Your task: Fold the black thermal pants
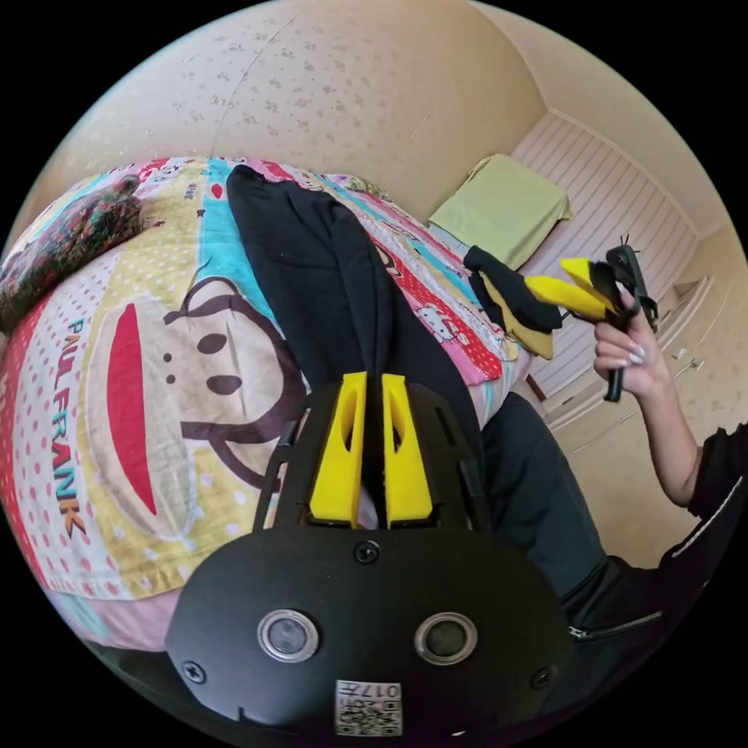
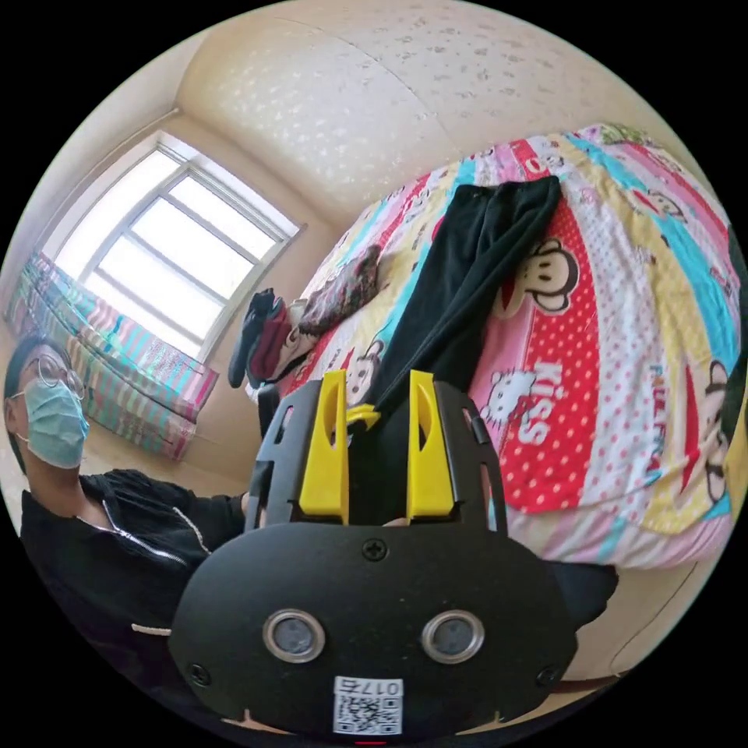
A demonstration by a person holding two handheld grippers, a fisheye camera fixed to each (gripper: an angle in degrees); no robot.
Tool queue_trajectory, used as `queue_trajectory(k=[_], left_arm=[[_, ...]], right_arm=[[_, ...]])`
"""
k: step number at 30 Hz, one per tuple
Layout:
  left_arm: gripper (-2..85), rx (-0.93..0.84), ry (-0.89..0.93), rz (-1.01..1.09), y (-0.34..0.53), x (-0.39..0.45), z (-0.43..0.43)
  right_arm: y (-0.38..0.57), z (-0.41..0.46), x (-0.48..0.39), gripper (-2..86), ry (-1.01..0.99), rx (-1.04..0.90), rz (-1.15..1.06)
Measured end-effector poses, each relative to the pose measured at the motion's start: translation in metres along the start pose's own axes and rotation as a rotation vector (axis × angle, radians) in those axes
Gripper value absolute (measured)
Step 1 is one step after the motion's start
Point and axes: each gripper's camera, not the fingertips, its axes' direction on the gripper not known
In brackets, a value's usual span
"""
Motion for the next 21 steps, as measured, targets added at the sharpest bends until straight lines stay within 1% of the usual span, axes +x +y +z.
queue_trajectory(k=[1,2,3,4,5,9,11,13,15,17,19,21], left_arm=[[4.5,-0.002,0.004,0.001,0.0,-0.002,-0.002],[4.5,-0.004,0.004,0.002,-0.001,-0.002,-0.002],[4.4,-0.005,-0.004,0.012,-0.002,-0.002,-0.003],[4.4,-0.003,-0.012,0.022,-0.002,-0.002,-0.003],[4.4,-0.001,-0.015,0.025,-0.002,-0.002,-0.003],[4.4,0.001,0.006,0.01,-0.006,-0.012,-0.006],[4.5,-0.005,0.021,0.008,-0.009,-0.017,-0.008],[4.5,-0.023,0.03,0.024,-0.015,-0.023,-0.011],[4.5,-0.041,0.045,0.019,-0.021,-0.029,-0.013],[4.4,-0.059,0.07,0.001,-0.027,-0.037,-0.013],[4.3,-0.066,0.112,-0.028,-0.031,-0.05,-0.014],[4.3,-0.065,0.142,-0.044,-0.034,-0.059,-0.017]], right_arm=[[-0.026,-0.001,0.014,13.1,0.014,0.061,0.023],[-0.053,-0.002,0.035,13.7,-0.029,0.148,0.078],[-0.065,-0.001,0.047,13.8,-0.064,0.192,0.095],[-0.091,0.005,0.072,14.1,-0.134,0.259,0.134],[-0.118,0.017,0.101,14.2,-0.173,0.274,0.19],[-0.188,0.058,0.185,14.4,-0.144,0.234,0.387],[-0.222,0.074,0.225,14.5,-0.108,0.264,0.464],[-0.243,0.084,0.241,14.5,-0.044,0.293,0.467],[-0.267,0.101,0.254,14.6,0.013,0.262,0.45],[-0.297,0.128,0.266,14.8,0.098,0.179,0.399],[-0.313,0.143,0.273,14.6,0.152,0.158,0.383],[-0.325,0.154,0.28,13.7,0.138,0.169,0.375]])
